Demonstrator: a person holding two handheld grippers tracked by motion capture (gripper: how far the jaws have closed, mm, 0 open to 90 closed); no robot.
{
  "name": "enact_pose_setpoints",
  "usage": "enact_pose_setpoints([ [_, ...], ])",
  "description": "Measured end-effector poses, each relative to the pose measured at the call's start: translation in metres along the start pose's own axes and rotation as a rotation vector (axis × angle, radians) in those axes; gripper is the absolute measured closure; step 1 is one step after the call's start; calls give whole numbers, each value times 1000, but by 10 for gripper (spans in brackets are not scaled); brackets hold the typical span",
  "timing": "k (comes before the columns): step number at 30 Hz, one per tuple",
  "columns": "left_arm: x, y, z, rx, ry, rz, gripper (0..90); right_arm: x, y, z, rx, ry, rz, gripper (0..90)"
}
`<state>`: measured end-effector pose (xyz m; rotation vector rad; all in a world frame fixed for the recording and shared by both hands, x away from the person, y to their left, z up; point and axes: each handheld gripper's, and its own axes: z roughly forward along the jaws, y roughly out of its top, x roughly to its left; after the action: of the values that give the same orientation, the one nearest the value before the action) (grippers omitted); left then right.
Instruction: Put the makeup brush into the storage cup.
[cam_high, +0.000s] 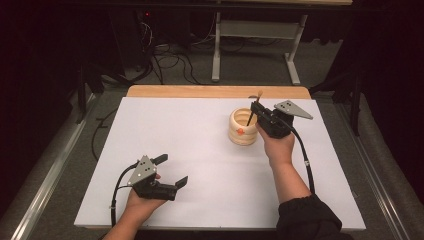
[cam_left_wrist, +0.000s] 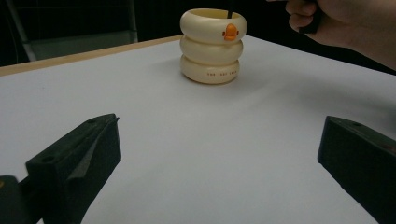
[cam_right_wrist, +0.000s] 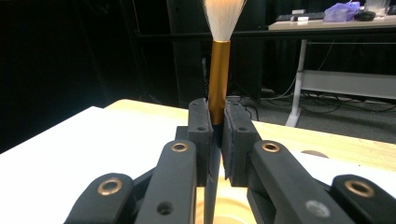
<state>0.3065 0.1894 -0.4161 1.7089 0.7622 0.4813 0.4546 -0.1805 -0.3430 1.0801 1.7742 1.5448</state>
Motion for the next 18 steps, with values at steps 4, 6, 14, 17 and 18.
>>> enact_pose_setpoints([
  [4,0,0,0,-2,-2,0,2,-2,-6,0,17,-1,3,856],
  [6,0,0,0,-1,-2,1,2,-4,-9,1,22,-5,3,855],
  [14,-1,0,1,0,-3,1,2,-4,-16,5,49,-4,6,854],
  [17,0,0,0,-2,-4,1,2,-3,-19,8,61,-2,4,854],
  [18,0,0,0,-2,-4,1,2,-2,-20,9,63,1,4,854],
])
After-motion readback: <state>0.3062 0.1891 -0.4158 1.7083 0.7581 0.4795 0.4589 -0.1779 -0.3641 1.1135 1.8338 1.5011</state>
